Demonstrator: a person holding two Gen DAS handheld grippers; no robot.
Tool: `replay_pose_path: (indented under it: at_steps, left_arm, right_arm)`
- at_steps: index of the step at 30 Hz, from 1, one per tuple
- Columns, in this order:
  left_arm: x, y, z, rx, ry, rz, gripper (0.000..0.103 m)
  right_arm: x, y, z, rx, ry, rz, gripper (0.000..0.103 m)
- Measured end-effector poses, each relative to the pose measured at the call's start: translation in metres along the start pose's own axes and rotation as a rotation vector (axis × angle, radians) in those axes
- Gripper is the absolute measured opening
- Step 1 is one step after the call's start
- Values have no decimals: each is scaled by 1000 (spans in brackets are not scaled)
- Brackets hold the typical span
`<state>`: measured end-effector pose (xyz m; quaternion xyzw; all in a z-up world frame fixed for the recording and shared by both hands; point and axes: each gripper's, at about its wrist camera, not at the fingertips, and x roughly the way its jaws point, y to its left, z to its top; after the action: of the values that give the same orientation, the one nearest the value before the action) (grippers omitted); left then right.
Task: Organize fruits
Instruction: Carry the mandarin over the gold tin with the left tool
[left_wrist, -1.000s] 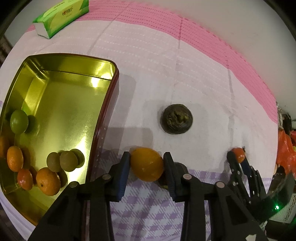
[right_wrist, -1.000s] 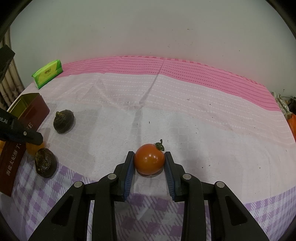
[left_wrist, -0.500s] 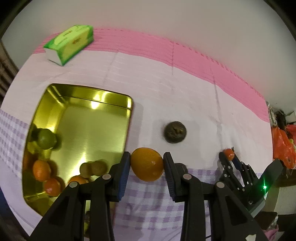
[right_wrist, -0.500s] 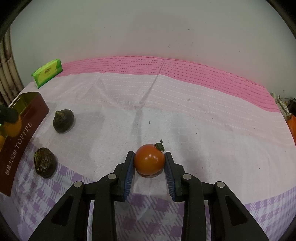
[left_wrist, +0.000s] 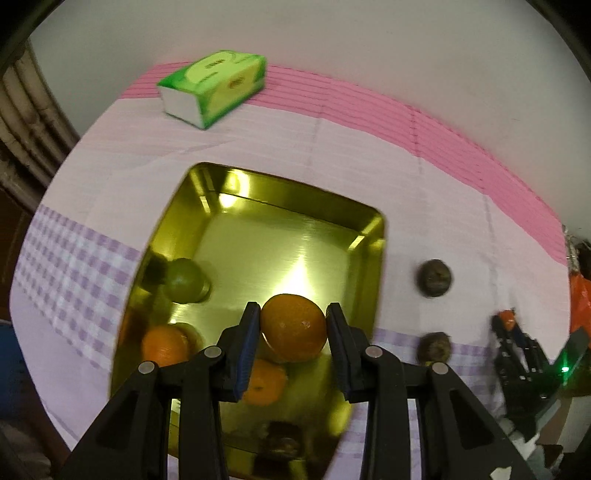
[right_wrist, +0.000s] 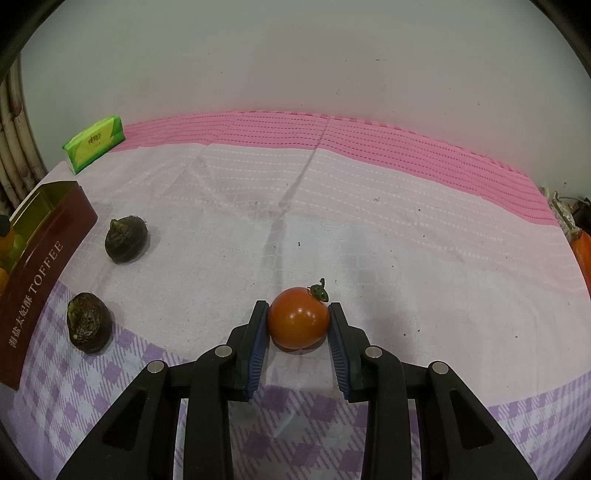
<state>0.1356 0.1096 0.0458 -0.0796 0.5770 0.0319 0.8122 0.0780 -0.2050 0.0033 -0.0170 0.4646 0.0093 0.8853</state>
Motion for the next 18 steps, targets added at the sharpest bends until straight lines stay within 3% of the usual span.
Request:
replay_pose_path:
  at_steps: [18]
  left_arm:
    - [42,33,-4,-16,53,94,33]
  right_arm:
    - [1,1,0,-4,0,-2,33]
